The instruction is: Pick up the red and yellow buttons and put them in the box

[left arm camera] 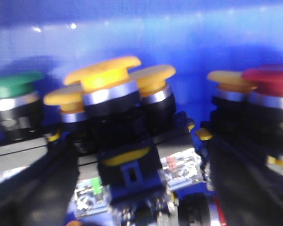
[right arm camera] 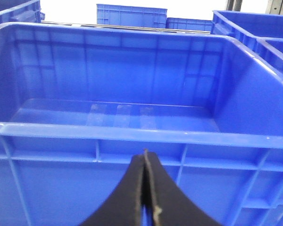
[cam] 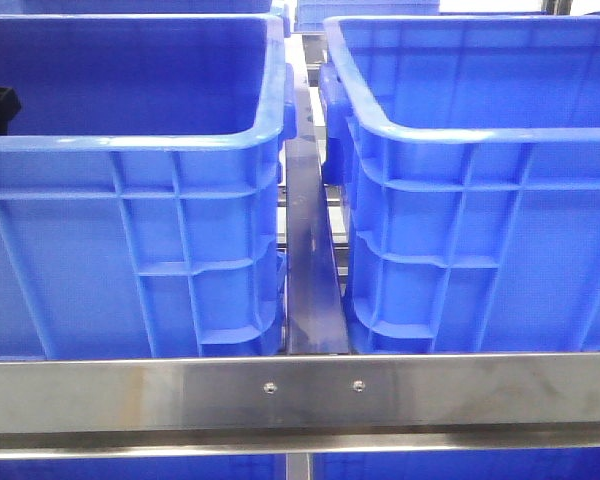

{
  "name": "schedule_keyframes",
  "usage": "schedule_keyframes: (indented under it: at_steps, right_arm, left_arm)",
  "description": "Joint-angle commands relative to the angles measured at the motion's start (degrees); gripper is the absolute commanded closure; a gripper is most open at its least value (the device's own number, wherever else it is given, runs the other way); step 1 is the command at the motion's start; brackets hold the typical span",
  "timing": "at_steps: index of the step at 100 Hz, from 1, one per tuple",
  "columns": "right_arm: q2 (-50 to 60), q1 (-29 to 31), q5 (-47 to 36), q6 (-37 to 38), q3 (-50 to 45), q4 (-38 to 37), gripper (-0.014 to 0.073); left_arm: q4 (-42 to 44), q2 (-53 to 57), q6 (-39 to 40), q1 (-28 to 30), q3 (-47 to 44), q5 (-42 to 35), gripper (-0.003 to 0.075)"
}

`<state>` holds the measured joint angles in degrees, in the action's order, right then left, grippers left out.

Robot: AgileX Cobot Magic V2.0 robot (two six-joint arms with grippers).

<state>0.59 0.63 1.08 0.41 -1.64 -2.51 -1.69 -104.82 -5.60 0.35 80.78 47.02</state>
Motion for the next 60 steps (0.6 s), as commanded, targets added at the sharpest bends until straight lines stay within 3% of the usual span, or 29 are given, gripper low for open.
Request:
schedule_keyframes:
  at_steps: [1, 21, 31, 60]
  right_arm:
    - [1.4, 0.4, -4.4, 0.2, 0.9, -0.4, 0.0657]
    - [1.4, 0.4, -4.4, 0.2, 0.9, -0.4, 0.0657]
    - [1.4, 0.4, -4.4, 0.2, 0.9, -0.4, 0.0657]
    - [1.4, 0.4, -4.4, 0.2, 0.9, -0.4, 0.0657]
  left_arm:
    - [-0.3, 2.7, 0.6, 0.2, 1.9, -1.8, 0.0312]
    - [-0.3, 2.7, 0.6, 0.2, 1.9, -1.9, 0.0565]
    - [-0.3, 3.0, 0.6, 0.2, 2.0, -2.1, 0.0654]
    - [-0.9, 9.7, -0.2, 0.2, 2.0, -2.2, 0.068]
